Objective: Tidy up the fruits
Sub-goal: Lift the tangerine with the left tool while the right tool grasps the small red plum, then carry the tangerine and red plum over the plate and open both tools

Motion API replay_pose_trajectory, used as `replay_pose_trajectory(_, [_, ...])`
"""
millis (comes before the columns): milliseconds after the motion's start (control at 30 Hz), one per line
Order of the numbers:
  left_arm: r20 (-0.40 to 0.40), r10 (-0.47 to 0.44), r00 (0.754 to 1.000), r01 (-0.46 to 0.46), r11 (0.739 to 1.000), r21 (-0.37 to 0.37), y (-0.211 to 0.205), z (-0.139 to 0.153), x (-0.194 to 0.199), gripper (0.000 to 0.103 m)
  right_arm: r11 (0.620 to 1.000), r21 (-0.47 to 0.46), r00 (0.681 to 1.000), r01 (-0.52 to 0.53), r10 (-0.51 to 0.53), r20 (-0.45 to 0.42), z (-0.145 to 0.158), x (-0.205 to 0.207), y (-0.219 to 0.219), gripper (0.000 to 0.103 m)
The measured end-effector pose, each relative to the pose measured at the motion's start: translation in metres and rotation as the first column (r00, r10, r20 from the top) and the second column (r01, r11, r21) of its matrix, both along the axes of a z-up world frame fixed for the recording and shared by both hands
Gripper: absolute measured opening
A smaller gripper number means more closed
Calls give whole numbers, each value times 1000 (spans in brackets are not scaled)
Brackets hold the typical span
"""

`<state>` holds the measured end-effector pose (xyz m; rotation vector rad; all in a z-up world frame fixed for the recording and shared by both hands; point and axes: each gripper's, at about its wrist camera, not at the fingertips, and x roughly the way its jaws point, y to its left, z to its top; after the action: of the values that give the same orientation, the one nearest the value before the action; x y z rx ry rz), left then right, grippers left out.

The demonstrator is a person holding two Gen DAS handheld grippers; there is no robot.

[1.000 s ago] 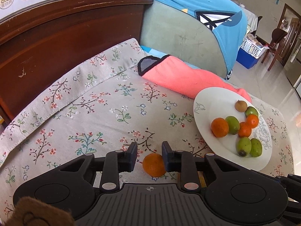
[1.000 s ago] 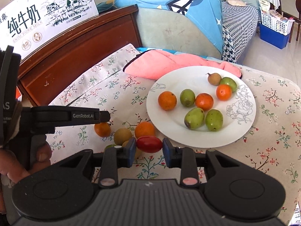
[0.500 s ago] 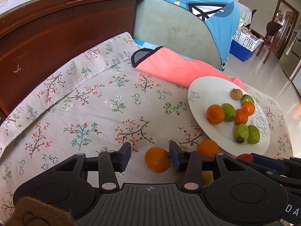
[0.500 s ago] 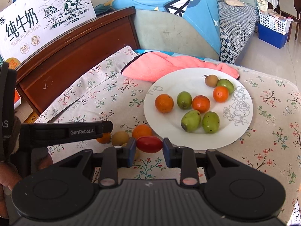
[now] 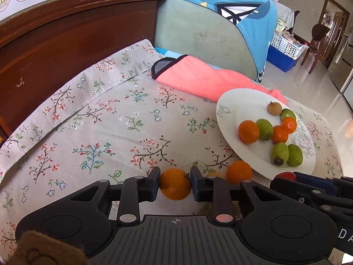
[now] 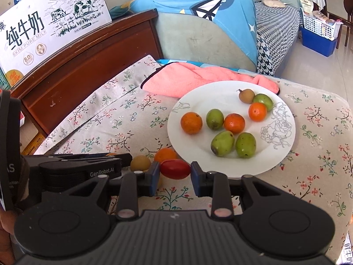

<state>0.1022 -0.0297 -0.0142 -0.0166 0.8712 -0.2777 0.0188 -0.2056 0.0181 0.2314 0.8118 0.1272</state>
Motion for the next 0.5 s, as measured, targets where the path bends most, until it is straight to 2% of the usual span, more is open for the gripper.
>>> replay_pose_trajectory(300, [93,-33,995,37,998,-46,-16,37,7,27,997,52,996,63,-65,57,25,7,-28,30])
replay_pose_trajectory(500, [99,-65,993,74,993,-94,-34,51,22,27,991,80,990,109,-116,81,38,19,-52,30])
